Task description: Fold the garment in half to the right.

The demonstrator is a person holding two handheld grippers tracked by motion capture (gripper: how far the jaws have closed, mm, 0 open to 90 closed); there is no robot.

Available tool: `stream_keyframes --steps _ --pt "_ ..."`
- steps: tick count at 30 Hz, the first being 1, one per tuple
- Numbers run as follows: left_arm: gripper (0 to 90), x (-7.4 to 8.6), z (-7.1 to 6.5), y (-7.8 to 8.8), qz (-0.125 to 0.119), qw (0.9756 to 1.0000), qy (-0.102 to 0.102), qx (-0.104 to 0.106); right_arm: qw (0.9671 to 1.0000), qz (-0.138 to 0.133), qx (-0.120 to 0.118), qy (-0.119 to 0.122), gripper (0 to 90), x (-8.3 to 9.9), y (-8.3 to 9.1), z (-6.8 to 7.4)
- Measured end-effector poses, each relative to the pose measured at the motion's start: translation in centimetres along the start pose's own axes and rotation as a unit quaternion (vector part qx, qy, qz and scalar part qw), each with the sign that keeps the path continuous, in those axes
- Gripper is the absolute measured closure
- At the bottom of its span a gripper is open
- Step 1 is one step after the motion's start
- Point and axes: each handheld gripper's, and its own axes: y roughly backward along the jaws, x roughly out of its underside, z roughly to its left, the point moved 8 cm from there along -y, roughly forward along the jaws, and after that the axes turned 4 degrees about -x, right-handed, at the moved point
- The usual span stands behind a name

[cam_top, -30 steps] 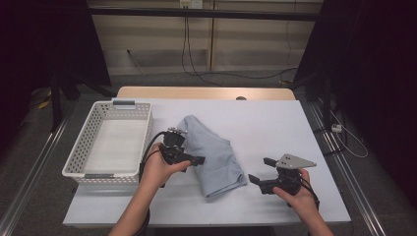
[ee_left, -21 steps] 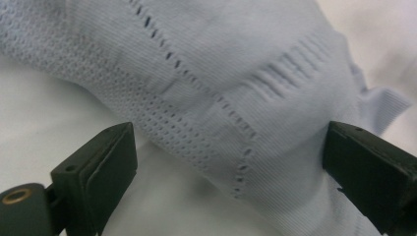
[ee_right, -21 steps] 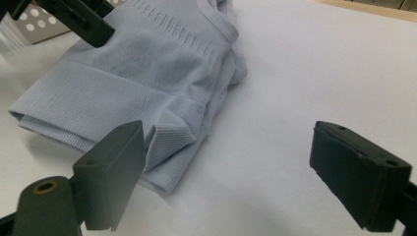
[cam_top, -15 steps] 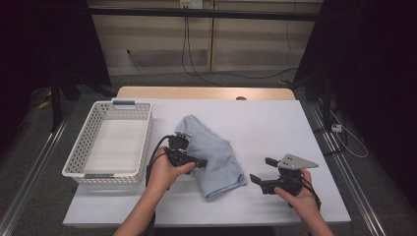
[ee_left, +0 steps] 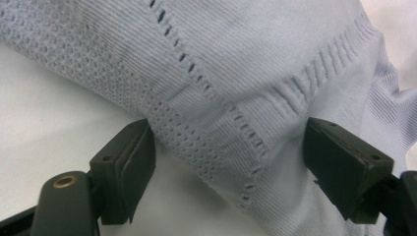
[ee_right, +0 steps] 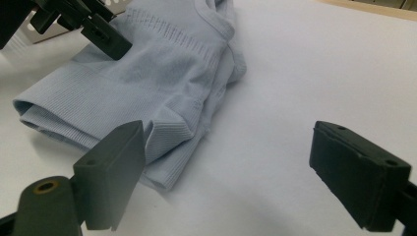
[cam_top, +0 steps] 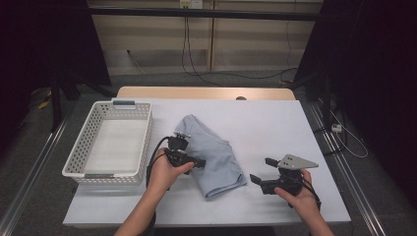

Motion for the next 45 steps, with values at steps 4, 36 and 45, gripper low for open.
stream_keyframes --steps 4,36,45 --pt "22.6 0.1 -0.1 0.0 -0.001 1.0000 0.003 0.001 1.0000 0.000 -0.001 0.001 13.6 0.0 0.0 0.0" --pt "67.1 -0.3 -0.4 0.0 -0.005 0.9963 0.072 0.046 0.9999 -0.001 -0.002 0.010 13.9 -0.3 -0.2 0.1" --pt "68.3 -2.5 2.1 1.0 -0.002 0.9973 0.071 0.019 0.9999 -0.003 -0.001 0.010 13.9 -0.4 0.0 0.0"
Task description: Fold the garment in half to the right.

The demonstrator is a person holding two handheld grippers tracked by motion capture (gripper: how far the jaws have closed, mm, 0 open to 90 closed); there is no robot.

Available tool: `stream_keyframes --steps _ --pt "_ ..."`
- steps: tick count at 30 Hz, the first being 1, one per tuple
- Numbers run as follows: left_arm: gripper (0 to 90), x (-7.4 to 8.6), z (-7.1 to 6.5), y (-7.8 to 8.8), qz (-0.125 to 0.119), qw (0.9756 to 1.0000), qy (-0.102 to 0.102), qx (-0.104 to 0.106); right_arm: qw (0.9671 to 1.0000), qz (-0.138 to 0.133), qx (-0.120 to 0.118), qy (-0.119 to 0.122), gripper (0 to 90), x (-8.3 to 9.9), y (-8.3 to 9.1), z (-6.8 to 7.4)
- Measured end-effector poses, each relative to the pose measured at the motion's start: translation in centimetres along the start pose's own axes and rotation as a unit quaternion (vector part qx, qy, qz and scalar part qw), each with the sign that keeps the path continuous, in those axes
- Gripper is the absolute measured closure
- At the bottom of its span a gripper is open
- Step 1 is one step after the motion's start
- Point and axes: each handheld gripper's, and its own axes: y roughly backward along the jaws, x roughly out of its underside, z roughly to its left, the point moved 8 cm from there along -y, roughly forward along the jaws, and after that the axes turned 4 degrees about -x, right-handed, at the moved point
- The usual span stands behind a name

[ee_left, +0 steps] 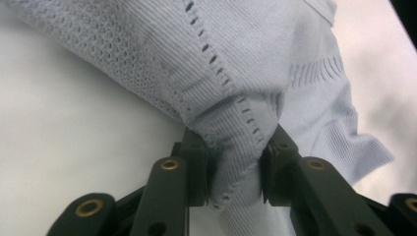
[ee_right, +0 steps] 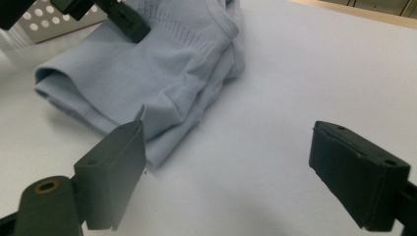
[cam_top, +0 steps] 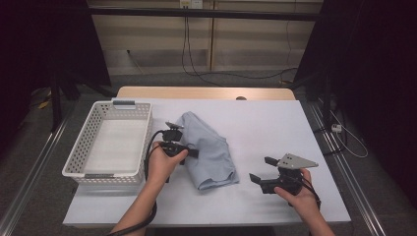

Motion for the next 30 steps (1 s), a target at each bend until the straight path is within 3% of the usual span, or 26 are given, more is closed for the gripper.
stream_keyframes --steps 3,7,14,21,23,29,30 --pt "64.4 -1.1 0.7 0.2 -0.014 0.9997 -0.003 -0.022 1.0000 -0.002 0.001 -0.002 13.9 0.0 0.1 -0.1" --pt "53.9 -1.0 0.9 -0.3 -0.010 0.9995 -0.005 -0.029 1.0000 -0.002 0.001 -0.001 13.9 0.0 0.1 -0.1" --pt "35.5 -0.7 1.1 -0.4 -0.023 0.9994 0.007 -0.024 1.0000 -0.003 -0.002 0.000 13.9 -0.1 0.0 0.2" --pt "27.8 -0.2 1.5 -0.4 -0.021 0.9991 0.014 -0.036 1.0000 -0.004 -0.004 0.001 13.9 -0.2 0.0 0.2" --pt "31.3 -0.1 1.4 -0.8 -0.020 0.9994 0.014 -0.025 1.0000 -0.005 -0.004 0.003 13.9 -0.3 0.0 0.3" --pt "27.9 -0.2 1.3 -1.3 -0.028 0.9991 0.014 -0.029 0.9999 -0.008 -0.004 0.005 13.9 -0.4 0.1 0.4" --pt "27.7 -0.2 1.2 -1.6 -0.025 0.9991 0.021 -0.026 0.9999 -0.008 -0.003 0.006 13.9 -0.5 0.1 0.4"
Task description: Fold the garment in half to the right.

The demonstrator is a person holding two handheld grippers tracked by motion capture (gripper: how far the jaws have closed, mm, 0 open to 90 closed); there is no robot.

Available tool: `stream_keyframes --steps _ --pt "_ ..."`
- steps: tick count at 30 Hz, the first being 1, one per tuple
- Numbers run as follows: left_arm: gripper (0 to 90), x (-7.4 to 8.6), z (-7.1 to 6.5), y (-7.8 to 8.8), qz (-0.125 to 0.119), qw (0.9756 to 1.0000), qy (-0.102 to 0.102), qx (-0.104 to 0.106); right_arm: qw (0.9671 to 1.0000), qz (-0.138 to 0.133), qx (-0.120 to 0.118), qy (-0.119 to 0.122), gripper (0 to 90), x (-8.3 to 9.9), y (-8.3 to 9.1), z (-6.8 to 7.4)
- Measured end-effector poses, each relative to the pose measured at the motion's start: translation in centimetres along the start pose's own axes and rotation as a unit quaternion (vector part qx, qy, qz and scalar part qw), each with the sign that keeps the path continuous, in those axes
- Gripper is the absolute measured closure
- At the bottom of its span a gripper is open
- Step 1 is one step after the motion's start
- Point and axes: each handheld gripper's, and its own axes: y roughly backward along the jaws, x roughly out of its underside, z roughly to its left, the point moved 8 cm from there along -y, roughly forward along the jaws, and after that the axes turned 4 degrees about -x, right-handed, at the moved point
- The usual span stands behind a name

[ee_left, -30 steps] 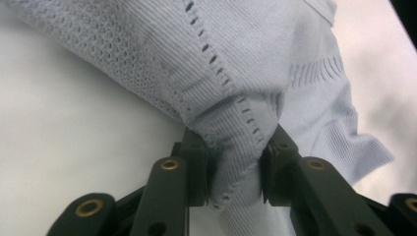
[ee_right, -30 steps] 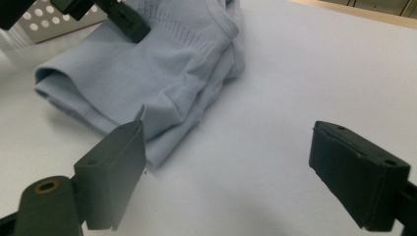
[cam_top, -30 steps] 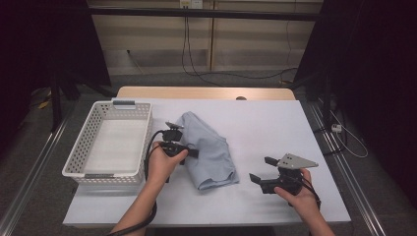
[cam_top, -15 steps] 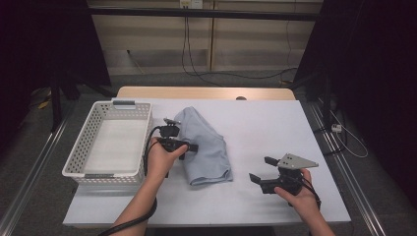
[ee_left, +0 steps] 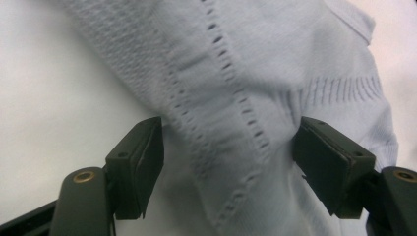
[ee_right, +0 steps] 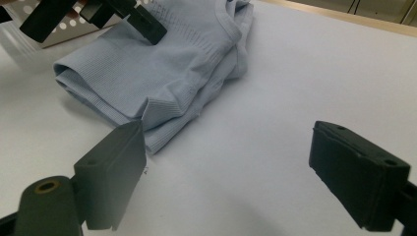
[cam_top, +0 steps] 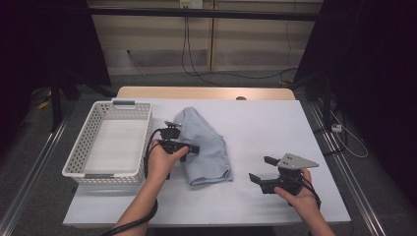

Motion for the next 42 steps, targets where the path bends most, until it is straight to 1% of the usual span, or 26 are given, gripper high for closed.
stream_keyframes --steps 2,3,4,5,6,8,9,10,11,13,14,15,16,17,19,20,25,28,29,30,32,34,35,38,39,42 --pt "27.7 0.0 -0.1 -0.2 0.003 1.0000 0.004 -0.001 1.0000 0.000 0.000 0.001 13.9 0.0 0.0 0.0" --pt "29.2 0.0 -0.2 -0.2 0.005 0.9999 0.009 0.004 1.0000 -0.001 -0.001 0.002 13.9 -0.1 0.0 0.0" --pt "33.8 0.1 -0.5 -0.3 0.008 0.9997 0.020 0.013 1.0000 -0.001 -0.001 0.002 13.9 -0.1 0.0 0.1" --pt "40.4 0.2 -0.7 -0.4 0.013 0.9994 0.025 0.019 1.0000 0.000 0.000 0.002 13.9 0.0 0.1 0.0" --pt "44.1 0.2 -0.8 -0.5 0.013 0.9997 0.017 0.015 1.0000 -0.001 0.000 0.003 13.9 0.0 0.1 0.0" --pt "49.2 0.2 -1.1 -0.8 0.012 0.9997 0.016 0.015 1.0000 0.000 0.001 0.001 13.9 0.1 0.2 0.0" --pt "52.0 0.1 -1.2 -1.0 0.010 0.9997 0.020 0.012 1.0000 0.000 0.001 0.002 13.9 0.1 0.2 0.0" --pt "54.5 0.1 -1.3 -1.0 0.013 0.9997 0.017 0.008 1.0000 0.000 0.002 0.002 13.9 0.1 0.3 0.0" --pt "56.8 0.0 -1.4 -1.1 0.013 0.9997 0.021 0.008 1.0000 0.000 0.004 0.002 13.9 0.1 0.3 -0.1" --pt "65.3 0.0 -1.5 -1.2 0.014 0.9994 0.029 0.012 1.0000 -0.001 0.005 0.002 13.9 0.0 0.4 -0.1" --pt "69.5 -0.1 -1.6 -1.2 0.013 0.9992 0.036 0.015 1.0000 -0.001 0.006 0.001 13.9 0.1 0.5 -0.2" --pt "71.5 -0.2 -1.6 -1.2 0.014 0.9992 0.036 0.013 1.0000 -0.002 0.006 0.001 13.9 0.1 0.5 -0.2" --pt "72.6 -0.2 -1.7 -1.1 0.016 0.9993 0.031 0.013 1.0000 -0.001 0.006 0.001 13.9 0.1 0.5 -0.2" --pt "73.3 -0.2 -1.8 -1.0 0.017 0.9994 0.028 0.013 1.0000 -0.002 0.006 0.000 13.9 0.1 0.5 -0.2" --pt "74.2 -0.4 -2.0 -0.7 0.019 0.9992 0.032 0.017 1.0000 -0.003 0.006 0.000 13.5 0.0 0.5 -0.2" --pt "74.4 -0.5 -2.1 -0.6 0.019 0.9992 0.029 0.019 1.0000 -0.003 0.005 0.001 13.2 0.0 0.4 -0.2" --pt "74.6 -1.1 -2.6 0.4 0.026 0.9988 0.031 0.028 1.0000 -0.005 0.004 -0.003 12.1 0.0 0.4 -0.1" --pt "74.6 -1.4 -2.7 1.0 0.038 0.9984 0.030 0.029 1.0000 -0.006 0.004 -0.004 11.6 0.0 0.4 -0.1" --pt "74.7 -1.6 -2.7 1.2 0.040 0.9983 0.031 0.029 1.0000 -0.006 0.004 -0.004 11.5 0.0 0.4 -0.1" --pt "74.7 -1.7 -2.7 1.5 0.044 0.9983 0.027 0.028 1.0000 -0.006 0.004 -0.004 11.4 0.0 0.4 -0.1" --pt "74.7 -1.9 -2.7 1.9 0.050 0.9981 0.024 0.027 0.9999 -0.008 0.004 -0.005 11.2 0.0 0.4 -0.1" --pt "74.7 -2.1 -2.7 2.3 0.055 0.9978 0.026 0.028 0.9999 -0.010 0.004 -0.006 10.9 -0.1 0.5 -0.1" --pt "74.7 -2.2 -2.7 2.5 0.058 0.9978 0.021 0.024 0.9999 -0.010 0.004 -0.006 10.9 -0.1 0.5 -0.1" --pt "74.7 -2.4 -2.6 3.1 0.065 0.9975 0.016 0.022 0.9999 -0.010 0.004 -0.006 10.6 -0.1 0.4 -0.2" --pt "74.7 -2.4 -2.6 3.2 0.065 0.9975 0.017 0.020 0.9999 -0.011 0.004 -0.006 10.5 -0.1 0.4 -0.2" --pt "74.7 -2.6 -2.5 3.7 0.076 0.9969 0.012 0.017 0.9999 -0.011 0.003 -0.006 10.1 -0.1 0.5 -0.1"
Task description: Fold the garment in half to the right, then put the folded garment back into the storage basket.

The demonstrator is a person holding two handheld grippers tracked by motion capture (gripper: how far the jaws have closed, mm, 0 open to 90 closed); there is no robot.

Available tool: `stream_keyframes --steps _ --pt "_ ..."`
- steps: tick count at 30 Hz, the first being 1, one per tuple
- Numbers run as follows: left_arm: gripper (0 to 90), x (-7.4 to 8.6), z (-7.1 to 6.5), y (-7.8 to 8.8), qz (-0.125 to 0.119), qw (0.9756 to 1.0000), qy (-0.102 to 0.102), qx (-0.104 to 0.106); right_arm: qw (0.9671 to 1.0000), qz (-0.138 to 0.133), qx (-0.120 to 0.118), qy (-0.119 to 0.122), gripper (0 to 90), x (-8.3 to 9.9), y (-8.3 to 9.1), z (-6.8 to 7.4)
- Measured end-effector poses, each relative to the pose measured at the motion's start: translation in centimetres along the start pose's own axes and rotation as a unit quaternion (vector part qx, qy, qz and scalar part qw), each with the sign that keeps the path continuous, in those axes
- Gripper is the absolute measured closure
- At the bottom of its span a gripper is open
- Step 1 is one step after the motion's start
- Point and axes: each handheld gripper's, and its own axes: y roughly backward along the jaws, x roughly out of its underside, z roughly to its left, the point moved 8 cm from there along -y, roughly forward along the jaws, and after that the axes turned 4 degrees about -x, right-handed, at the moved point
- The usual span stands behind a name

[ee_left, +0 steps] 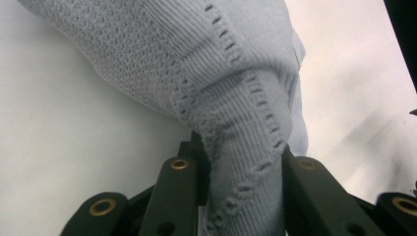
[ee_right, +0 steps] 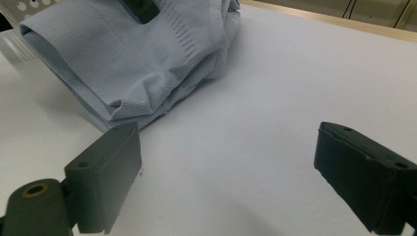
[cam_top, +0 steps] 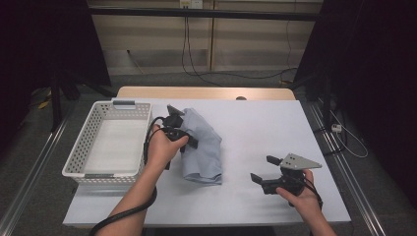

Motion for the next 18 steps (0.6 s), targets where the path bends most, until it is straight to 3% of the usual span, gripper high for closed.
stream_keyframes --steps 18 --pt "74.6 -0.7 0.5 2.9 0.024 0.9997 -0.003 -0.006 0.9999 -0.013 -0.002 -0.005 8.3 -0.5 -0.1 -0.1"
